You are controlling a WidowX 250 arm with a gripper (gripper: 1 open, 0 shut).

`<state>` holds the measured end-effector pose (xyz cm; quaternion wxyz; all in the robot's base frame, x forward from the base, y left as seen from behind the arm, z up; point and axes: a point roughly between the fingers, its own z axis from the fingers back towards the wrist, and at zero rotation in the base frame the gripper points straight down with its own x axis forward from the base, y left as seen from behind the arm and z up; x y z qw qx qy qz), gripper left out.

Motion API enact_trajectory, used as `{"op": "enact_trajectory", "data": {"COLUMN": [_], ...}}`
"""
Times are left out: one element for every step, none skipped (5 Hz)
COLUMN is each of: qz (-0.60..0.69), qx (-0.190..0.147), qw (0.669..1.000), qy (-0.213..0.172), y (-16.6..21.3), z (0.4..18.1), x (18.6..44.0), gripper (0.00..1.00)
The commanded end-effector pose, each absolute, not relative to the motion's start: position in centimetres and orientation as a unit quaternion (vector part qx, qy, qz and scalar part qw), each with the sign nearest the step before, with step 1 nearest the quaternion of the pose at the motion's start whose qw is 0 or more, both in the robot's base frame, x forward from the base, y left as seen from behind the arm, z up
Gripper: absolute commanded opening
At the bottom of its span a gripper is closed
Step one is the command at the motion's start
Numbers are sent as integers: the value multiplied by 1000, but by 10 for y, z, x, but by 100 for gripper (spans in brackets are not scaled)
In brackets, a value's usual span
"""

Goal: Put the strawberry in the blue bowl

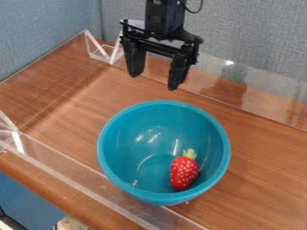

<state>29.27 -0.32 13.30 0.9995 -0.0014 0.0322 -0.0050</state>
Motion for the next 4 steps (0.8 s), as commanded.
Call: {"op": "enact_trajectory", "data": {"qz": [14, 30, 36, 45], "qx": [-3, -5, -8, -11], "qw": [999, 999, 999, 999], "qy": [31, 34, 21, 12], "y": [-7, -12, -5, 2], "z": [125, 119, 130, 140], "x": [303, 308, 311, 309], "gripper": [100, 100, 100, 100]}}
